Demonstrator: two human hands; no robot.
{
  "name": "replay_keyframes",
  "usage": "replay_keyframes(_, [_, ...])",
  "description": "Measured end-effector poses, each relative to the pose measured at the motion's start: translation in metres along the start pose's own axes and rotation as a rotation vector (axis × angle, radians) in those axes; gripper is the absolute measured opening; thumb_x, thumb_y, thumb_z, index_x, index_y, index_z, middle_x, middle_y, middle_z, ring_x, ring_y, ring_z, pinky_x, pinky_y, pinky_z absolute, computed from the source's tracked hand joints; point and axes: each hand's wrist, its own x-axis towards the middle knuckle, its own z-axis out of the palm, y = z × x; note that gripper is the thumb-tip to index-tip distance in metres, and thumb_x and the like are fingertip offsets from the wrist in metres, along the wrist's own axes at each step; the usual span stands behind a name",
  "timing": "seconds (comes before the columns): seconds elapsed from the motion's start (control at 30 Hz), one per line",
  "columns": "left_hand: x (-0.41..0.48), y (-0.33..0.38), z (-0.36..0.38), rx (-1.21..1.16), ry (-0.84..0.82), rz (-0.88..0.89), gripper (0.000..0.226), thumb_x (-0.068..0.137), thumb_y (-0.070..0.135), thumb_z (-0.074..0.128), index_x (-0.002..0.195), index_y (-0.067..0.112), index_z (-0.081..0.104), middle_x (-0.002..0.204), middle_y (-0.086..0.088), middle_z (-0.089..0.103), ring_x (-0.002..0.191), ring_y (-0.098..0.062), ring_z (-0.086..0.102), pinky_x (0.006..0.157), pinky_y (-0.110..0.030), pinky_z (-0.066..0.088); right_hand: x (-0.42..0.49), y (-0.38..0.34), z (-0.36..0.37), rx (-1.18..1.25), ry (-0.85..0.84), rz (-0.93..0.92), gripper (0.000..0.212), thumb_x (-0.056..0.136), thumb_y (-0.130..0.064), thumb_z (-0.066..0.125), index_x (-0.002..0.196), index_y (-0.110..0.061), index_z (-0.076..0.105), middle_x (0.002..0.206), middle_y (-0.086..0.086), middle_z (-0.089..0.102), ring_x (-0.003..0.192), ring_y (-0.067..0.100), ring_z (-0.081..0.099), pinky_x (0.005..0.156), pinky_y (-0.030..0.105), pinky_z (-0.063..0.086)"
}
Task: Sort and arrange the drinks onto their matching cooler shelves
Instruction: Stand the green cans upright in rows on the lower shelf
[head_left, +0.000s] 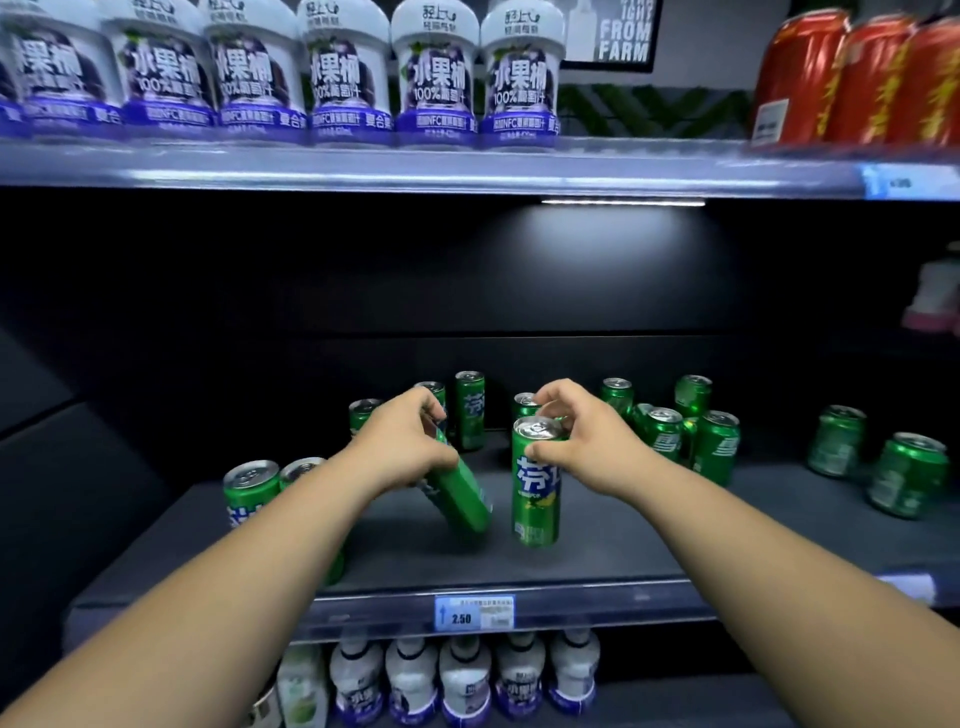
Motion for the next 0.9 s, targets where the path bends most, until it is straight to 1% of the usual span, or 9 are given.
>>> replay_keyframes(0.1, [0.007, -0.009, 0.010, 0.024, 0.023, -0.002, 0.039, 0.064, 0.020, 0.085, 0.090, 0.025, 0.057, 0.084, 0.001, 0.062, 0.063, -0.014, 0.055, 0.046, -0.024, 0.044, 0.003, 0.008, 0.008, -0.018, -0.023, 0.019, 0.053, 0.053, -0.042, 0.081, 0.099, -0.047, 0.053, 0.107, -0.006, 0.066, 0.098, 0.018, 0.068, 0.089, 0.045, 0.059])
replay_keyframes(0.2, [0.014, -0.021, 0.015, 0.147, 0.006, 0.017, 0.043, 0.059, 0.038, 0.089, 0.085, 0.028, 0.057, 0.087, 0.009, 0.067, 0.078, -0.009, 0.065, 0.067, -0.029, 0.056, 0.006, 0.011, 0.018, -0.059, -0.067, 0.022, 0.052, 0.067, -0.026, 0.086, 0.103, -0.043, 0.053, 0.110, -0.008, 0.063, 0.102, 0.015, 0.066, 0.093, 0.043, 0.056])
replay_keyframes(0.27, [0.018, -0.025, 0.015, 0.269, -0.022, 0.020, 0.044, 0.059, 0.049, 0.088, 0.085, 0.030, 0.059, 0.089, 0.013, 0.067, 0.083, -0.007, 0.065, 0.077, -0.032, 0.057, 0.007, 0.014, 0.025, -0.079, -0.107, 0.030, 0.052, 0.073, -0.021, 0.086, 0.108, -0.040, 0.053, 0.114, -0.007, 0.061, 0.107, 0.015, 0.064, 0.094, 0.039, 0.055])
replay_keyframes(0.43, [0.021, -0.027, 0.016, 0.429, -0.055, 0.023, 0.045, 0.064, 0.062, 0.081, 0.088, 0.030, 0.061, 0.087, 0.013, 0.065, 0.081, -0.008, 0.062, 0.076, -0.032, 0.055, 0.009, 0.021, 0.039, -0.093, -0.179, 0.023, 0.049, 0.077, -0.019, 0.083, 0.110, -0.038, 0.053, 0.119, -0.004, 0.060, 0.112, 0.014, 0.061, 0.094, 0.037, 0.055])
replay_keyframes(0.53, [0.024, -0.032, 0.008, 0.468, -0.156, 0.050, 0.055, 0.070, 0.061, 0.077, 0.112, 0.027, 0.066, 0.112, 0.008, 0.068, 0.100, -0.013, 0.064, 0.087, -0.030, 0.052, 0.014, 0.021, 0.043, -0.070, -0.187, 0.042, 0.050, 0.078, -0.015, 0.081, 0.115, -0.034, 0.053, 0.121, -0.004, 0.060, 0.113, 0.015, 0.061, 0.096, 0.036, 0.055])
replay_keyframes(0.63, [0.022, -0.033, -0.004, 0.528, -0.275, 0.082, 0.070, 0.077, 0.042, 0.079, 0.139, 0.020, 0.055, 0.137, 0.004, 0.060, 0.122, -0.015, 0.057, 0.102, -0.028, 0.045, 0.018, 0.019, 0.043, -0.053, -0.220, 0.076, 0.056, 0.078, -0.012, 0.081, 0.121, -0.032, 0.051, 0.123, -0.005, 0.059, 0.099, 0.011, 0.062, 0.089, 0.033, 0.056])
replay_keyframes(0.7, [0.020, -0.032, -0.014, 0.555, -0.279, 0.091, 0.065, 0.077, 0.039, 0.080, 0.136, 0.022, 0.058, 0.133, 0.005, 0.062, 0.118, -0.016, 0.059, 0.100, -0.028, 0.046, 0.019, 0.018, 0.043, -0.034, -0.233, 0.078, 0.055, 0.078, -0.009, 0.080, 0.120, -0.031, 0.051, 0.121, -0.005, 0.060, 0.092, 0.011, 0.062, 0.084, 0.032, 0.056])
replay_keyframes(0.83, [0.013, -0.030, -0.028, 0.617, -0.335, 0.091, 0.051, 0.074, 0.048, 0.080, 0.119, 0.028, 0.066, 0.109, 0.011, 0.067, 0.100, -0.017, 0.062, 0.090, -0.032, 0.051, 0.017, 0.017, 0.050, 0.022, -0.235, 0.075, 0.050, 0.075, -0.010, 0.081, 0.107, -0.039, 0.055, 0.120, -0.005, 0.061, 0.102, 0.019, 0.066, 0.086, 0.038, 0.059])
replay_keyframes(0.9, [0.009, -0.030, -0.032, 0.647, -0.330, 0.100, 0.055, 0.071, 0.052, 0.080, 0.119, 0.029, 0.066, 0.110, 0.011, 0.068, 0.101, -0.016, 0.063, 0.091, -0.035, 0.052, 0.016, 0.016, 0.056, 0.060, -0.244, 0.061, 0.049, 0.074, -0.010, 0.080, 0.105, -0.039, 0.055, 0.120, -0.003, 0.061, 0.107, 0.016, 0.064, 0.091, 0.040, 0.058])
